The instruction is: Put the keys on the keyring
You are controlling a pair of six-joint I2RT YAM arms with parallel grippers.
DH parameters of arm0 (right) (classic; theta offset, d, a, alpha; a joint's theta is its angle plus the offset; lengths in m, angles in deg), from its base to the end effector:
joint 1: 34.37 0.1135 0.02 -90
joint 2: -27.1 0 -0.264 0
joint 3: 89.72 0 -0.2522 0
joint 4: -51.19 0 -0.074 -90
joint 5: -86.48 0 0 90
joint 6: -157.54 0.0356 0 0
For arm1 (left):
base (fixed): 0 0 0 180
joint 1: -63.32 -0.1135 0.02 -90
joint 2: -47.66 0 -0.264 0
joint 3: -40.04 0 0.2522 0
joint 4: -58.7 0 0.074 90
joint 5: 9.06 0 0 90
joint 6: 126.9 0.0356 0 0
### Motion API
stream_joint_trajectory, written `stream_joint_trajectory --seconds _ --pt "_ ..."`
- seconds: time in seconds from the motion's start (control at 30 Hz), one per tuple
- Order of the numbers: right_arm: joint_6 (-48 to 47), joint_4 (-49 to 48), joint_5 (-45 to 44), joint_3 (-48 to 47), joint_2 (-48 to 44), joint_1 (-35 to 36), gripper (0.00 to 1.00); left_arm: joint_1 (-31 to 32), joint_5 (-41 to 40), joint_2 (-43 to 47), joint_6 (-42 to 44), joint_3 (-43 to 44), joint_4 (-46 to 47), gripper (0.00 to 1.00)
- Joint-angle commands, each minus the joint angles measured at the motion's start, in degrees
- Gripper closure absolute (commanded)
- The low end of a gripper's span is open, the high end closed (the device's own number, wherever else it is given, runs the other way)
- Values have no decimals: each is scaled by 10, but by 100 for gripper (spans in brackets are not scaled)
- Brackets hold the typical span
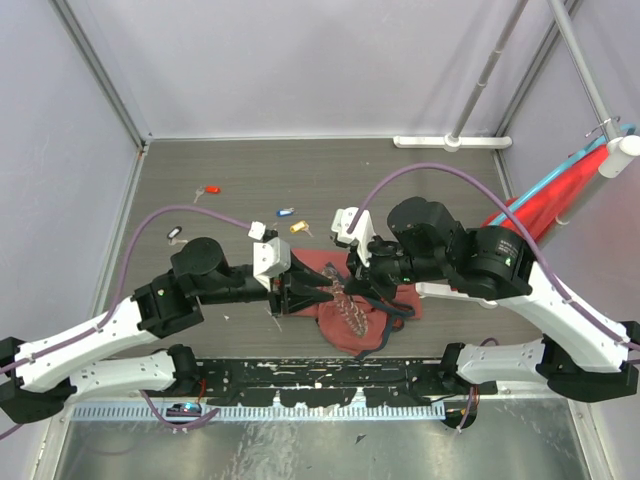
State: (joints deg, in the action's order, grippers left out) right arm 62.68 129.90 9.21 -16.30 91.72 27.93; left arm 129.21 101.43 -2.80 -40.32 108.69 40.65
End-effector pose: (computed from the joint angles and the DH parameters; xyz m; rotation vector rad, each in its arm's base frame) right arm 0.0774 0.1643 0.4556 -1.3848 1.8524 0.7822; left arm 0.0699 -0.1866 0.3961 1.1311 1.2783 -1.2071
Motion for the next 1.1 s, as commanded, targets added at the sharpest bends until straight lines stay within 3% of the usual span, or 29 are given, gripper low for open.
stream_joint_trajectory --seconds 0.0,0.83,1.07 --pt "-16 -24 20 -27 -16 3 99 0 1 -3 9 19 -10 65" --pt "-20 -60 63 -1 -23 3 100 0 30 -31 1 34 7 69" --pt "-21 -65 60 2 -23 3 99 0 32 -35 1 37 8 79"
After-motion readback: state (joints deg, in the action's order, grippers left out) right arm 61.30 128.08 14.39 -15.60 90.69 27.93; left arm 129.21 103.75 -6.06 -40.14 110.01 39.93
